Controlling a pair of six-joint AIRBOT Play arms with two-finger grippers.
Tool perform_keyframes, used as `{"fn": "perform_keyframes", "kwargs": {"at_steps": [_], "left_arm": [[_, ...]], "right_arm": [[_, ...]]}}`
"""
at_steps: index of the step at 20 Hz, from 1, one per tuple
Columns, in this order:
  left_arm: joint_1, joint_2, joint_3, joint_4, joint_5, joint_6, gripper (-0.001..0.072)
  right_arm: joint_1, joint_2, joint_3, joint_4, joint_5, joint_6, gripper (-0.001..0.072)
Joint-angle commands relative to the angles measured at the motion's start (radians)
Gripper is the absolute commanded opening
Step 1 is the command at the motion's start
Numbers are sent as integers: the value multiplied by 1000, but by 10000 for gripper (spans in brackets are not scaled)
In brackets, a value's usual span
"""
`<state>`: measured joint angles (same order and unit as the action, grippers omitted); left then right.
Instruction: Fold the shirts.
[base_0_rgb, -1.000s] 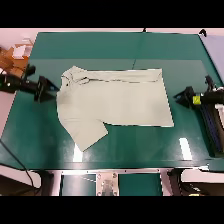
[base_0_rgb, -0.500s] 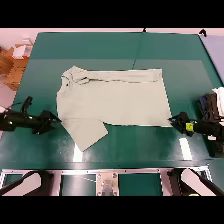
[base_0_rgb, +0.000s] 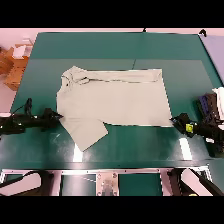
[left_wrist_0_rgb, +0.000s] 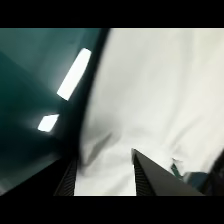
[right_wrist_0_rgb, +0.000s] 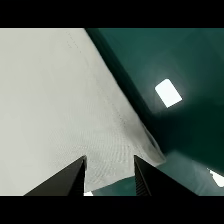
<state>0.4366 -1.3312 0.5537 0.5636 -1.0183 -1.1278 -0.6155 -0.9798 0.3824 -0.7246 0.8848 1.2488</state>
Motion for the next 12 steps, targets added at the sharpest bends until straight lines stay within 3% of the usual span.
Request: {"fn": "perform_keyframes", "kwargs": {"at_steps": [1, 3, 4, 5, 12], "left_arm": [[0, -69, -3, -82, -12, 90, 424], [0, -70, 10, -101, 13, 129, 142], [0, -70, 26, -100, 14, 135, 136], [0, -70, 44, -99, 7, 135, 44], [0, -70, 93, -84, -41, 135, 31]], "right_arm": [[-1, 2, -1, 2, -14, 23, 380], [-7, 1, 3, 2, -13, 34, 414], [-16, -1, 3, 1, -10, 34, 413], [-31, -7, 3, 0, 4, 46, 414], [-87, -128, 2, -61, 79, 55, 431]]}}
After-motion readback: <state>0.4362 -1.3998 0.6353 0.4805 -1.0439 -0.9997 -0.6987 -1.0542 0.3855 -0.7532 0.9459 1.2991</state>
